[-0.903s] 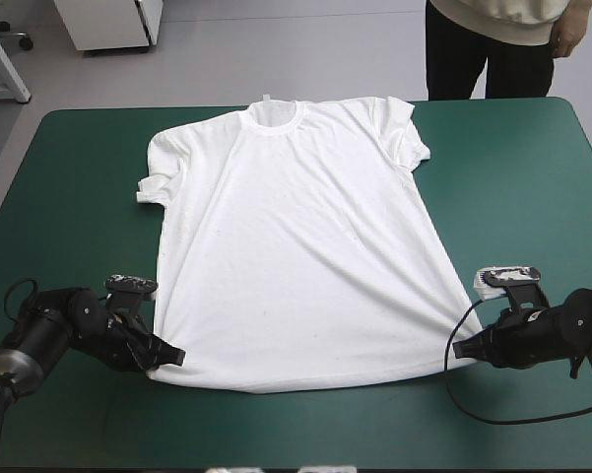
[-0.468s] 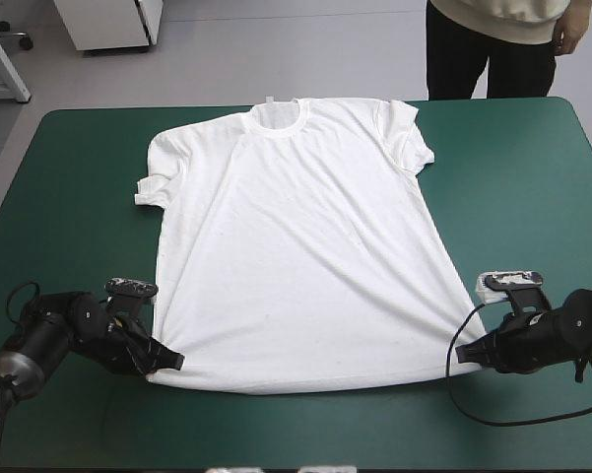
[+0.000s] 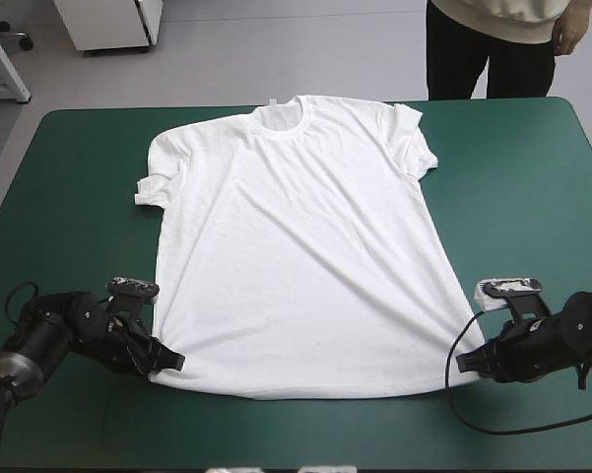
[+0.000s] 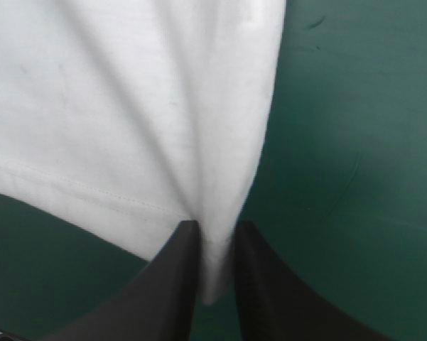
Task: Fold the cloth
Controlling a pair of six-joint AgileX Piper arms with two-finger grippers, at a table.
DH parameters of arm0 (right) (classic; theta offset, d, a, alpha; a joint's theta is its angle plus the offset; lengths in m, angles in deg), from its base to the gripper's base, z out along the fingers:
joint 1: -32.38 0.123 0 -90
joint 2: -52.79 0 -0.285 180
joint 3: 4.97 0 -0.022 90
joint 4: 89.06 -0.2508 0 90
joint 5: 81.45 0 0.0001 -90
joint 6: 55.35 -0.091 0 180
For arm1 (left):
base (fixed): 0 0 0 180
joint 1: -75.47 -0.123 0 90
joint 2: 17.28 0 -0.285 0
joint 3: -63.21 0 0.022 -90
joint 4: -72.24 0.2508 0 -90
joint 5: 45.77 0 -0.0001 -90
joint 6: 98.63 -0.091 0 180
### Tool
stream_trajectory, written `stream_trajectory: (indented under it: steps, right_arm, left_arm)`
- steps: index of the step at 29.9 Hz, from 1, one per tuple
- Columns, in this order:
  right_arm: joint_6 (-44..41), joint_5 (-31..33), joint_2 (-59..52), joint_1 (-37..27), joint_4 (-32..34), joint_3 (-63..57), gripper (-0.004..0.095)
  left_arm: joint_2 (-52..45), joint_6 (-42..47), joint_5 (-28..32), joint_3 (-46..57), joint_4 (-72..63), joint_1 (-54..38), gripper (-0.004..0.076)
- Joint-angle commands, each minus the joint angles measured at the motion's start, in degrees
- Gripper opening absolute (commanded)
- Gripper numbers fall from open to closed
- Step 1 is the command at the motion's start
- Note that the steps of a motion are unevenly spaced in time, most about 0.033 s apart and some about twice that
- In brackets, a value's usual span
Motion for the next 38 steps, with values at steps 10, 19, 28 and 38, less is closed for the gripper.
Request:
stream_trajectory:
  steps: [10,19,28,38]
  right_arm:
    - [0.22,-5.23,-1.19,0.11,-2.21,3.55,0.0445]
    - [-0.81,-9.37,2.03,0.11,-2.7,18.55,0.0443]
    - [4.86,-9.42,9.01,0.11,-10.31,27.57,0.0439]
    - [6.95,-9.2,10.94,0.11,-11.68,27.93,0.0374]
  left_arm:
    - [-1.07,-0.12,0.19,-3.03,-1.56,0.06,0.0428]
    - [1.96,13.17,11.18,-19.1,3.71,-0.94,0.0428]
    - [18.8,11.51,8.77,-35.98,-2.98,-7.43,0.0428]
    - [30.17,9.67,13.02,-39.46,-3.24,-7.43,0.0427]
